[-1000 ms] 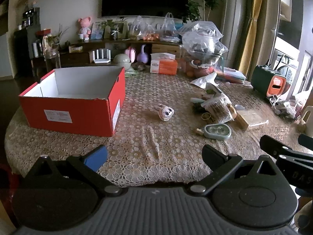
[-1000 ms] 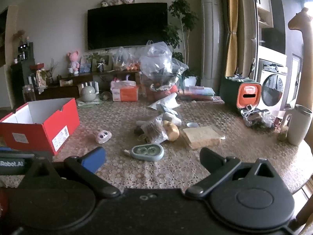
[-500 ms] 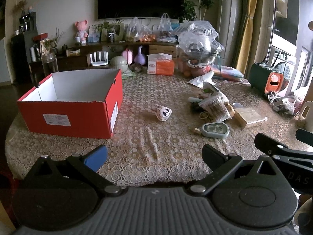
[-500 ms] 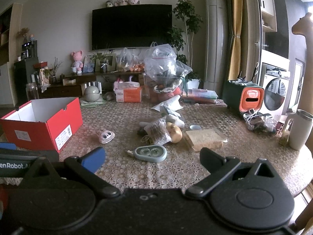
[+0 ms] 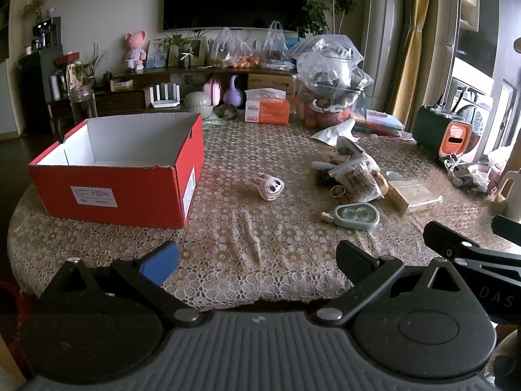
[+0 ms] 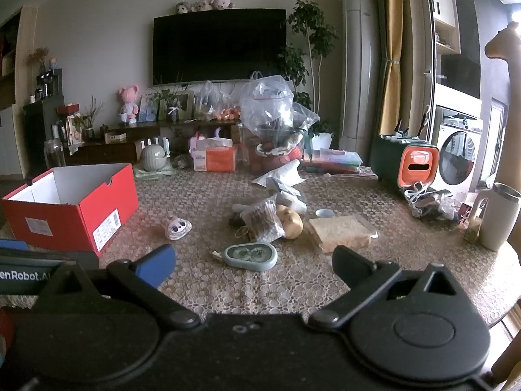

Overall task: Organize objects
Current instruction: 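Move both tools toward the plush bunny toy and green tape dispenser, then grasp the white plush bunny with the left tool while the right tool grasps the green tape dispenser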

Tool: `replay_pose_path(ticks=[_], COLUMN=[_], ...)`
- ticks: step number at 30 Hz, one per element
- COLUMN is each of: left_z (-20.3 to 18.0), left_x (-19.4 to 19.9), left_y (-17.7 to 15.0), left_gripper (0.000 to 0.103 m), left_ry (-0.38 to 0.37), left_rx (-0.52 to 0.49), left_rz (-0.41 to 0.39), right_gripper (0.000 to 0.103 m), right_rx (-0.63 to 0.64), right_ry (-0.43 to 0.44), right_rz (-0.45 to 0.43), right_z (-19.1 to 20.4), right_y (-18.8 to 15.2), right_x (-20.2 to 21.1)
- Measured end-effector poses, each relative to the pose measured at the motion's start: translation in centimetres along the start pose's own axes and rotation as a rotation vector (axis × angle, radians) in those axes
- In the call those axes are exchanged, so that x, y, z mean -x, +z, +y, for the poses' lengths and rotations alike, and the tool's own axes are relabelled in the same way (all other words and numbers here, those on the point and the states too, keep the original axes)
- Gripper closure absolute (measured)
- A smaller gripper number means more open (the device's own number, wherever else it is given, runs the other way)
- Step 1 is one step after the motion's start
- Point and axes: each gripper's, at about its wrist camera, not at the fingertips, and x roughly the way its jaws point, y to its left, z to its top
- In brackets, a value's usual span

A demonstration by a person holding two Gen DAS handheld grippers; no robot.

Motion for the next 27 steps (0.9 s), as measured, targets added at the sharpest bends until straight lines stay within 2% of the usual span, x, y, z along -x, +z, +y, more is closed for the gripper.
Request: replay_pose_path(ticks=[10,15,21,27], left_z=[-0.4,-1.1,-1.8,-2.3], left_x=[0.6,-0.1,-3.1,-7.5], left_y=[0.2,0.7,2.1,3.9], left_gripper=[0.0,0.0,0.0,0.0], left_ry=[0.004,0.006,-0.059,-0.018], left_rx=[-0.01,-0.06,-0.069,-0.082], left_rz=[-0.01,-0.008,0.018,0.02], right_gripper=[0.0,0.0,0.0,0.0], right_rx=[-0.022,-0.015,-0.031,0.017], right_ry=[0.015,0.003,0.011,-0.02], right_rz=[-0.01,-0.011,0.021,0.047], right_z=[-0.5,-0.7,-2.7,-5.6], right_y=[0.1,-0.1,0.6,1.1], right_x=[0.4,0.0,-2.2,-6.3])
